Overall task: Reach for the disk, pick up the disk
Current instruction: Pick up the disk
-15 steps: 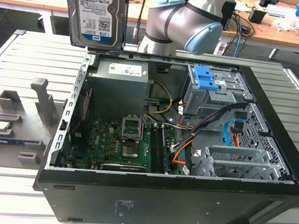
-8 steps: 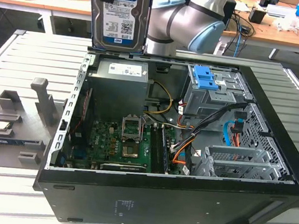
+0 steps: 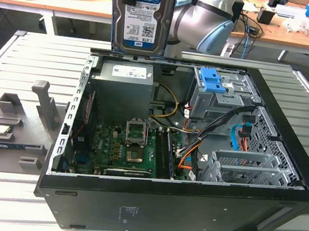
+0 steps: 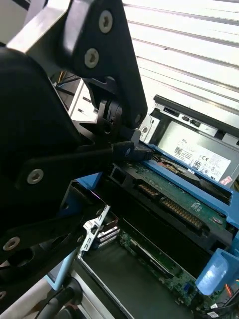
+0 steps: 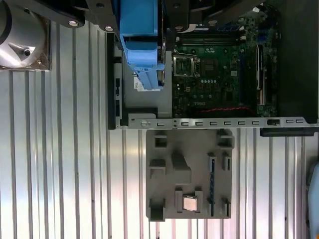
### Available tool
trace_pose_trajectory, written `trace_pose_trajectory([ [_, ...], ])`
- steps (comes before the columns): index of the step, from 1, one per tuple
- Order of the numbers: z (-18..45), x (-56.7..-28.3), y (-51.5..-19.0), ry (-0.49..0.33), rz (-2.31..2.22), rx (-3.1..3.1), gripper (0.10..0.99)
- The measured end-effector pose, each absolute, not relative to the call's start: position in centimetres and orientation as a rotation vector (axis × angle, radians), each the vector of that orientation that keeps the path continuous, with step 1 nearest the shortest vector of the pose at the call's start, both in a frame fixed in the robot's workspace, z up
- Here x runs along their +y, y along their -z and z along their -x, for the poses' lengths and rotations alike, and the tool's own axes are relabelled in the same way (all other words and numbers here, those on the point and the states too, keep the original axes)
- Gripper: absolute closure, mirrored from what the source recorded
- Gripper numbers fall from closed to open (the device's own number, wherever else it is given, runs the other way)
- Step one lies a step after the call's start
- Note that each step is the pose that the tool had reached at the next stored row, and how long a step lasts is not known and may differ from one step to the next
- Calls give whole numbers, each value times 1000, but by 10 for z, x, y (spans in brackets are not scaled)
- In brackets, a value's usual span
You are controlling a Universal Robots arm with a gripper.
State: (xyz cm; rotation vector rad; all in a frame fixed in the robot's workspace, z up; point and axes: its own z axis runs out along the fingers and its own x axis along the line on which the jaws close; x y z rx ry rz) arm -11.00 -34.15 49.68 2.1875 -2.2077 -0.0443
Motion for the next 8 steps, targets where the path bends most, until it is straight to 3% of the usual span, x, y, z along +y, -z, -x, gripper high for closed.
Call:
trace_pose_trajectory([
  [8, 76, -341, -497, 45, -2187, -2207, 718],
])
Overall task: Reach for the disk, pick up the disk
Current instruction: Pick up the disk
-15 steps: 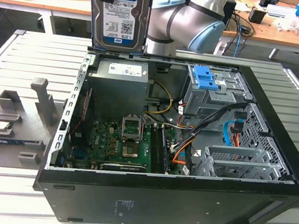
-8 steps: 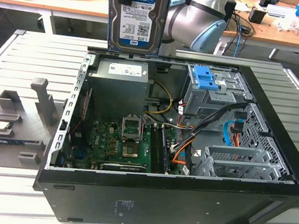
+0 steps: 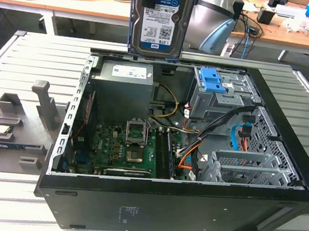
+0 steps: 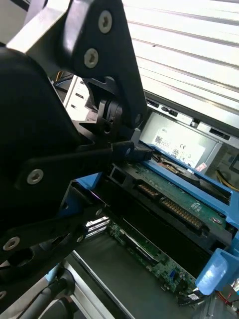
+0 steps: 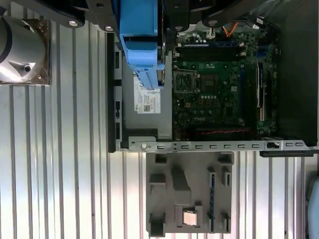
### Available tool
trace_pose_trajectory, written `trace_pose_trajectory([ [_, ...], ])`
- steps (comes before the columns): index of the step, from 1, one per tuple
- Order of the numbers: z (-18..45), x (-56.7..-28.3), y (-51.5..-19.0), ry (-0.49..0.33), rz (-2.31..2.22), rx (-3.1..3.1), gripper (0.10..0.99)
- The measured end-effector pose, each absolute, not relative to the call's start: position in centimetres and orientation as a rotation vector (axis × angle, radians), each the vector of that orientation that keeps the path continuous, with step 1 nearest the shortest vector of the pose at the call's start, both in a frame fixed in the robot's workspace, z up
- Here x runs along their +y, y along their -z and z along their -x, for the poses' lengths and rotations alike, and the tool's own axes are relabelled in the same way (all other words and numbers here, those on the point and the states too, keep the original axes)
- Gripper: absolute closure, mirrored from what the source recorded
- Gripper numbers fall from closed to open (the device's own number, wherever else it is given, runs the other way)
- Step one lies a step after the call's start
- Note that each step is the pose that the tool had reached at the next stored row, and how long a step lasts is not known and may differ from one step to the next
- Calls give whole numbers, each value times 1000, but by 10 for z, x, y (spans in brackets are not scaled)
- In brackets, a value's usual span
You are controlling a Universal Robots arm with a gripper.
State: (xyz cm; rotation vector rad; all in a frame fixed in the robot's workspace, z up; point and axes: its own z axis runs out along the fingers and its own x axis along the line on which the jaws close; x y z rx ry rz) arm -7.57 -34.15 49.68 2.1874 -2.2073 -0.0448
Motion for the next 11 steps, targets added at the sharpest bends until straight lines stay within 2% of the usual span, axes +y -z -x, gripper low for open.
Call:
trace_pose_trajectory([
  [11, 41, -342, -497, 46, -2187, -2207, 718],
])
